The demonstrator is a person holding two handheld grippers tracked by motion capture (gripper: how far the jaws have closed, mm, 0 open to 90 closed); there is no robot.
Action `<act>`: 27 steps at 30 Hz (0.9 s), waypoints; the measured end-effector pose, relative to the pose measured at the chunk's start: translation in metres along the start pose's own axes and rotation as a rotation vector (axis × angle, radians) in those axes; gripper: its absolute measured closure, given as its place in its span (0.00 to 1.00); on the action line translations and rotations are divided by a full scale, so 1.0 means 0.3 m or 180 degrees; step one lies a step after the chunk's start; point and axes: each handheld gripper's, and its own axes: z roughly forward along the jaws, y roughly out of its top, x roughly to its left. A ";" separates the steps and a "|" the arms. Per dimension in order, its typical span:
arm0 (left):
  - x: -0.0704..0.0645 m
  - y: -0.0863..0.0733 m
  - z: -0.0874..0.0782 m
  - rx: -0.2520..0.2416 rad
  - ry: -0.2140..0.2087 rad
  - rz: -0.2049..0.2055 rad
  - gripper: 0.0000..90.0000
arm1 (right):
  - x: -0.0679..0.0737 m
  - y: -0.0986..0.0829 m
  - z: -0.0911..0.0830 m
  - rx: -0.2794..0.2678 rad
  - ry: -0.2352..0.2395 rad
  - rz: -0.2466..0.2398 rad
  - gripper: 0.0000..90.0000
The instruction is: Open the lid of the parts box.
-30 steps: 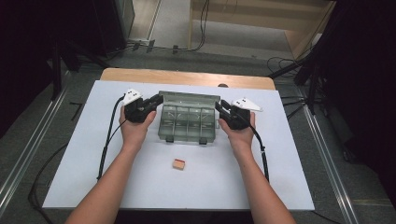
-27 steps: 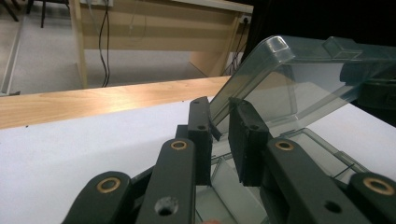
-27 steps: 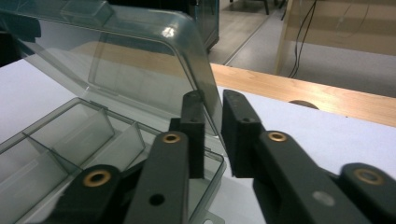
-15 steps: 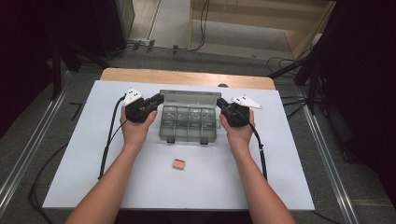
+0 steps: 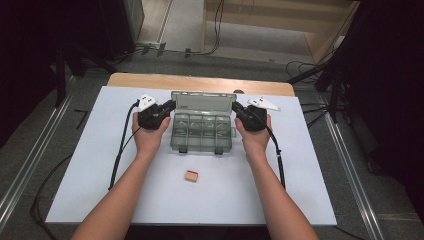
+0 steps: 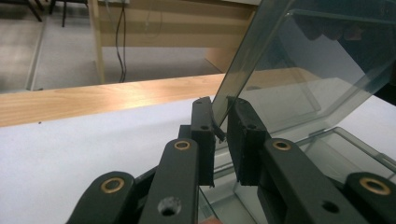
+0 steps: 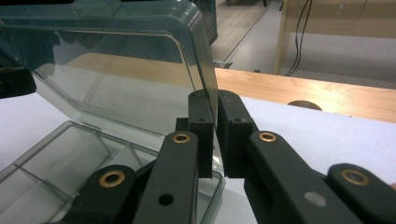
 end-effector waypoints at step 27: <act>0.013 -0.027 0.060 0.0203 0.0203 -0.0075 0.95 | -0.026 -0.019 0.112 0.0234 -0.0100 0.0230 0.88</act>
